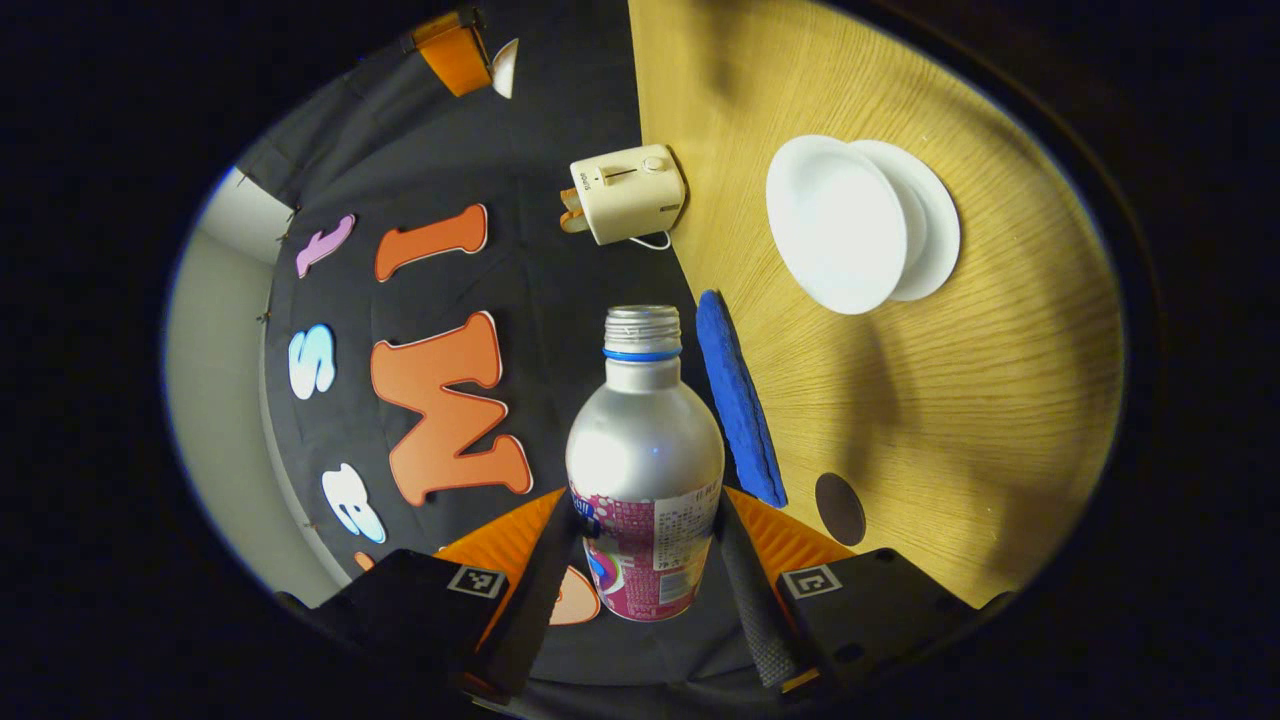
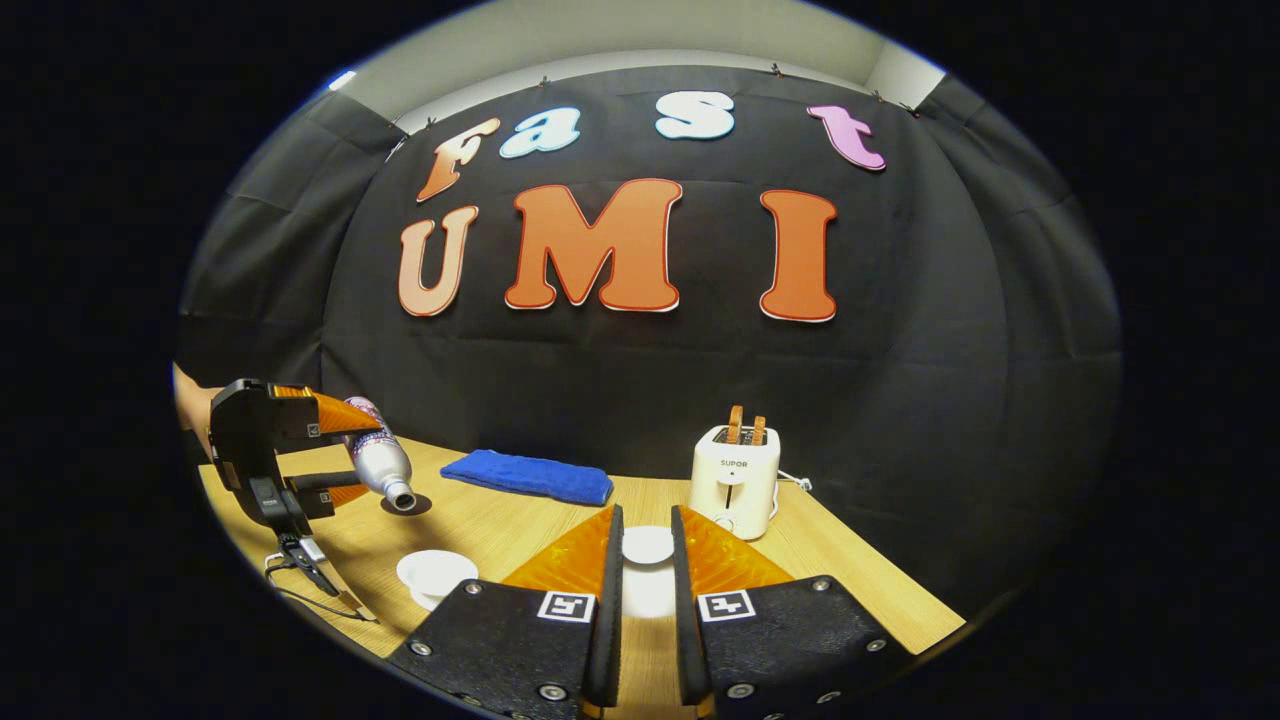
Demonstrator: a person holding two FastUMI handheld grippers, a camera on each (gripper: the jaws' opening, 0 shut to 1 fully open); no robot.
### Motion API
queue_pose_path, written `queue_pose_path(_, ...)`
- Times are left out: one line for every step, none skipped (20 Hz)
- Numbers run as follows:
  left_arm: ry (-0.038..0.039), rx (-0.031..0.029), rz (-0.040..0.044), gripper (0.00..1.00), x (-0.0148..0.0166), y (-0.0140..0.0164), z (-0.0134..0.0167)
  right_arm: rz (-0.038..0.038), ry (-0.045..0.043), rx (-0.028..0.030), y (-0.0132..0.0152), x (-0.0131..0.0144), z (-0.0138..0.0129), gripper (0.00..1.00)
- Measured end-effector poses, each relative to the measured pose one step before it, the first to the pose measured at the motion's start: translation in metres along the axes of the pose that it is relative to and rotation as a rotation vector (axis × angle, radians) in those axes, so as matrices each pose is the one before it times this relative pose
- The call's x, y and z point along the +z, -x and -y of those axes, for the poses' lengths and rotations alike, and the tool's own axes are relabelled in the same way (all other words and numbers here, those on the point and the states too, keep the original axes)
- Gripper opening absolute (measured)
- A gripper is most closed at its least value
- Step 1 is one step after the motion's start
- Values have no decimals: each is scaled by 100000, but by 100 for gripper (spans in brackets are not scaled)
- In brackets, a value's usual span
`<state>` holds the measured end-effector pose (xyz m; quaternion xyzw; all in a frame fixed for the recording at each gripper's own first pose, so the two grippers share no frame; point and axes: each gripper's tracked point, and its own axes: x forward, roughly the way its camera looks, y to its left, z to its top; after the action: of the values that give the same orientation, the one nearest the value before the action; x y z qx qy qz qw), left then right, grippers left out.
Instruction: Open the teacup lid with one hand, grasp the water bottle and pour water into the teacup with the other hand; after pouring, place the water bottle on the coaster and then close the teacup lid.
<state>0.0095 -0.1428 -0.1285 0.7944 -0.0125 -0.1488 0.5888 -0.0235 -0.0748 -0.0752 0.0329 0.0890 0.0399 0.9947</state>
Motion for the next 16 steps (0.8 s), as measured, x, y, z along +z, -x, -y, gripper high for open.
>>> queue_pose_path(-1820, 296, 217, 82, -15, 55, -276, -18, 109, 44, -30, 51, -26, 23)
queue_pose_path(-1503, 340, 269, 82, 111, -14, -101, 64, 140, -17, 19, -38, 2, 23)
queue_pose_path(-1144, 94, 268, 84, 129, -48, -46, 120, 70, -177, -20, 125, 55, 23)
queue_pose_path(-1073, 168, 120, 85, 46, 36, -188, -112, 32, 206, 78, -54, -1, 23)
queue_pose_path(-1234, 137, 140, 87, 9, -1, -103, 138, -15, -233, -49, 96, 6, 23)
queue_pose_path(-1511, 313, 73, 85, -41, 94, -182, -122, 146, 116, -13, -45, 5, 23)
queue_pose_path(-1350, 293, 275, 85, 59, 59, -99, 171, 88, -264, 64, -60, 13, 23)
queue_pose_path(-890, 76, 113, 87, -78, 29, -321, 9, 129, 45, -4, 23, 52, 23)
queue_pose_path(-813, 40, 314, 85, -25, 28, -163, 147, 95, -16, 58, -17, -83, 23)
queue_pose_path(-734, 299, -30, 85, -123, -56, -174, 137, -71, -152, 34, 34, 23, 23)
queue_pose_path(-824, 311, 90, 87, -120, -85, -92, -105, -22, 258, 32, -72, -118, 23)
queue_pose_path(-757, 307, -275, 83, -229, 137, -287, 113, -8, -485, -23, 107, 82, 28)
queue_pose_path(-793, 391, -102, 83, -268, -68, -160, -329, 101, 399, -27, -90, -73, 23)
queue_pose_path(-624, 160, -241, 83, -215, 3, -154, 48, -62, -20, 101, 26, -35, 23)
queue_pose_path(-452, 123, -342, 85, -165, -52, -277, -9, 271, 412, 4, -60, -111, 23)
queue_pose_path(-316, -153, -519, 87, -225, -90, -22, 308, 429, -42, 34, 72, -55, 24)
